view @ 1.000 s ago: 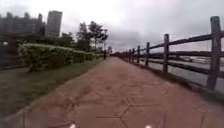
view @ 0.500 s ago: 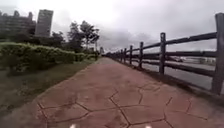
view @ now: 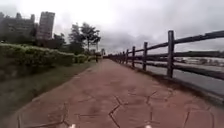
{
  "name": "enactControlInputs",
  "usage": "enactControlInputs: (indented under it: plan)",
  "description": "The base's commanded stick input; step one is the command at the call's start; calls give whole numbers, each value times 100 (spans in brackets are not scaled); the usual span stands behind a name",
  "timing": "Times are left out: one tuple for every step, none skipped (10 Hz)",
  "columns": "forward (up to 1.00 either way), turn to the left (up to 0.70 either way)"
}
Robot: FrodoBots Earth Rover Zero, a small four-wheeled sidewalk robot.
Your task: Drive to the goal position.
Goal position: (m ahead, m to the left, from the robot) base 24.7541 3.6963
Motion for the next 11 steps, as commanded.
enactControlInputs:
  plan:
    - [85,0]
    - [85,0]
    - [85,0]
    - [85,0]
    - [85,-10]
    - [85,-24]
    - [85,-34]
    - [85,-34]
    - [85,-34]
    - [85,-34]
    - [85,-34]
